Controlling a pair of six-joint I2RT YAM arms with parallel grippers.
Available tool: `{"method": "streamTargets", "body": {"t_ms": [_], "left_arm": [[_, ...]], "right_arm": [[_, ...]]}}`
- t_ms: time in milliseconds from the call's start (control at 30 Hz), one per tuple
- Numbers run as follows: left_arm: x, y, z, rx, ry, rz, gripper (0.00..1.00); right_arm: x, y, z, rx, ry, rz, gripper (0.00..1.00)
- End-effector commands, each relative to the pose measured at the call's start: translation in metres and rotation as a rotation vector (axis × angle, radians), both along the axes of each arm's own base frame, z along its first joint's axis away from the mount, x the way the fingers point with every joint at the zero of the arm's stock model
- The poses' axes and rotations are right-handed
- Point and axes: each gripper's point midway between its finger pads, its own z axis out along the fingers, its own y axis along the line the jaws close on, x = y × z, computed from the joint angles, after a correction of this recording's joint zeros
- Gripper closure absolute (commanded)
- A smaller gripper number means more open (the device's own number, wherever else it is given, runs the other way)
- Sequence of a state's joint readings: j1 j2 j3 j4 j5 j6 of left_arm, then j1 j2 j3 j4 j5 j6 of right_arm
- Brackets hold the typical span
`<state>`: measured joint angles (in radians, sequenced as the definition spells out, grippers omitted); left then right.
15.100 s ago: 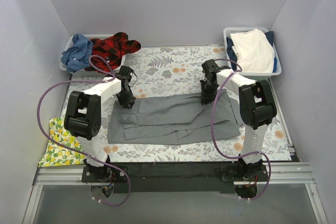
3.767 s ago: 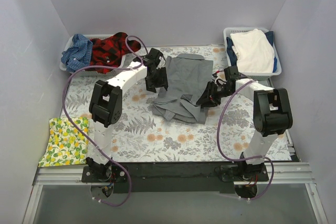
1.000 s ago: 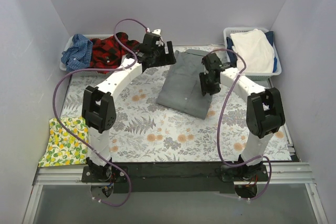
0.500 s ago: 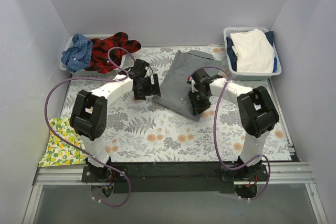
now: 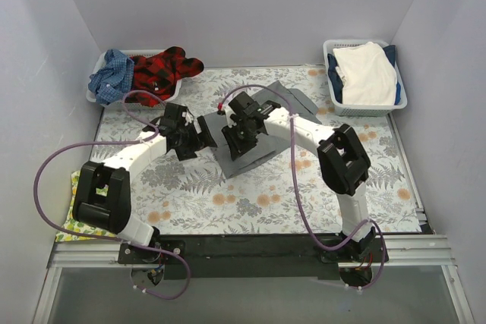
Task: Fold and stack the long sleeve shirts
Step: Fold the shirt
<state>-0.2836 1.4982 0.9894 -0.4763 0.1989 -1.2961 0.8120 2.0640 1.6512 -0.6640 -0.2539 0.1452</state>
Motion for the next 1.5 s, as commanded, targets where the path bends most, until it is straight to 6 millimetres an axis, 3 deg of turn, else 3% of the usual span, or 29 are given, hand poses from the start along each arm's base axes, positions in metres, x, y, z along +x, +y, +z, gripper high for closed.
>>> {"method": "streamTargets", "body": {"t_ms": [0, 100, 233, 300, 500, 633, 733, 767, 833, 867, 933, 1167, 1333, 1467], "left_arm": [[-0.003, -0.007, -0.023, -0.06, 0.014, 0.01, 0.15], [0.015, -0.021, -0.031, -0.121, -0.008, -0.005, 0.15], [0.04, -0.033, -0.026, -0.187, -0.066, 0.009, 0.15], [0.047, -0.035, -0.024, -0.198, -0.085, 0.017, 0.15], [0.046, -0.035, -0.053, -0.173, -0.02, 0.014, 0.17], [0.042, -0.037, -0.068, -0.17, 0.034, 0.003, 0.33], [0.039, -0.035, -0.077, -0.153, 0.057, -0.007, 0.59], [0.042, -0.035, -0.076, -0.144, 0.052, -0.009, 0.77], [0.041, -0.032, -0.074, -0.122, 0.056, -0.024, 0.89], [0.046, -0.032, -0.069, -0.114, 0.044, -0.026, 0.96], [0.045, -0.028, -0.064, -0.082, 0.041, -0.042, 0.99], [0.052, -0.018, -0.031, 0.002, -0.019, -0.085, 1.0], [0.054, -0.015, -0.013, 0.031, -0.045, -0.112, 1.0], [0.055, -0.013, 0.004, 0.05, -0.072, -0.129, 1.0]], "right_arm": [[0.038, -0.027, 0.063, 0.023, -0.163, -0.154, 0.59], [0.043, -0.045, 0.071, 0.005, -0.201, -0.202, 0.59], [0.05, -0.062, 0.068, -0.014, -0.204, -0.249, 0.58], [0.057, -0.071, 0.065, -0.023, -0.197, -0.281, 0.58], [0.077, -0.081, 0.062, -0.023, -0.191, -0.34, 0.58], [0.096, -0.085, 0.059, -0.028, -0.192, -0.388, 0.58], [0.118, -0.086, 0.057, -0.014, -0.19, -0.427, 0.57], [0.124, -0.088, 0.048, -0.025, -0.178, -0.442, 0.57], [0.137, -0.083, 0.053, -0.01, -0.197, -0.437, 0.57], [0.141, -0.081, 0.04, -0.025, -0.182, -0.43, 0.57], [0.146, -0.075, 0.038, -0.015, -0.181, -0.407, 0.58], [0.144, -0.066, 0.001, -0.048, -0.125, -0.369, 0.66], [0.129, -0.068, -0.022, -0.082, -0.07, -0.349, 0.75], [0.11, -0.059, -0.034, -0.095, -0.039, -0.294, 0.82]]}}
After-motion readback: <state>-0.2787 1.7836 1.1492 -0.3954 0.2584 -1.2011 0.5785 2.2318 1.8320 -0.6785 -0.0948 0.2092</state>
